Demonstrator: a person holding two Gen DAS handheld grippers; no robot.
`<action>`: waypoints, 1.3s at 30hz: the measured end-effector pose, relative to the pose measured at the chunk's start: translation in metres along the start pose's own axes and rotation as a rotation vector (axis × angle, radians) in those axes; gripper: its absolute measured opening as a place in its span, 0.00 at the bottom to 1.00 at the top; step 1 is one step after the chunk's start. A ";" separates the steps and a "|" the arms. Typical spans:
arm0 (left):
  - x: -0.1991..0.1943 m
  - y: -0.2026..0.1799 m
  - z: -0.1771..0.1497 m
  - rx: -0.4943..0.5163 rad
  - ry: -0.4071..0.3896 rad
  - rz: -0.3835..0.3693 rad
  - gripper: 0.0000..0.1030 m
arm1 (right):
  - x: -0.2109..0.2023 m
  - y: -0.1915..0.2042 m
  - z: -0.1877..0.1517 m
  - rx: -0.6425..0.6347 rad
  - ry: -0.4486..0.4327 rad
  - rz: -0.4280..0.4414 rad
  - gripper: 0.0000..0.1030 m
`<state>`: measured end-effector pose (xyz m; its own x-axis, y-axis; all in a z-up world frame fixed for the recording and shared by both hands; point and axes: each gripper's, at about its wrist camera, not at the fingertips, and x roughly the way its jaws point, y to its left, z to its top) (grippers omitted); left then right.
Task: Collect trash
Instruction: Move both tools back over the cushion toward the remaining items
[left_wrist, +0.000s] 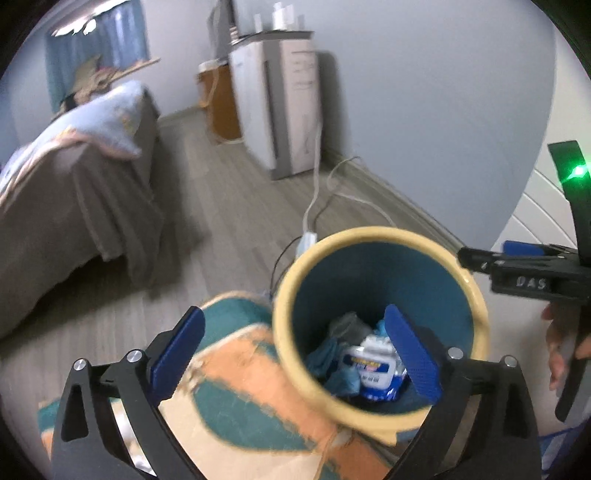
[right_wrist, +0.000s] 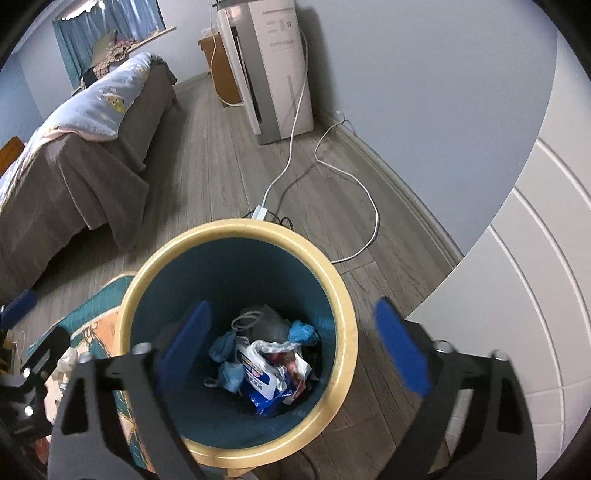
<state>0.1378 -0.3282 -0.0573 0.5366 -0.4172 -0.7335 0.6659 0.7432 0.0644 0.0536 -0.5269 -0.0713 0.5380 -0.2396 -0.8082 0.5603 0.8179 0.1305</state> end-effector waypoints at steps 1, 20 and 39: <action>-0.006 0.006 -0.004 -0.016 0.004 0.002 0.94 | -0.001 0.004 0.001 -0.010 0.002 -0.005 0.94; -0.194 0.132 -0.095 -0.300 -0.019 0.288 0.95 | -0.080 0.159 -0.060 -0.219 0.067 0.034 0.94; -0.164 0.200 -0.213 -0.358 0.174 0.432 0.95 | -0.065 0.267 -0.146 -0.398 0.171 0.093 0.94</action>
<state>0.0731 0.0005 -0.0686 0.6071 0.0320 -0.7940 0.1733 0.9698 0.1716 0.0767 -0.2166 -0.0679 0.4439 -0.0931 -0.8912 0.2106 0.9776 0.0027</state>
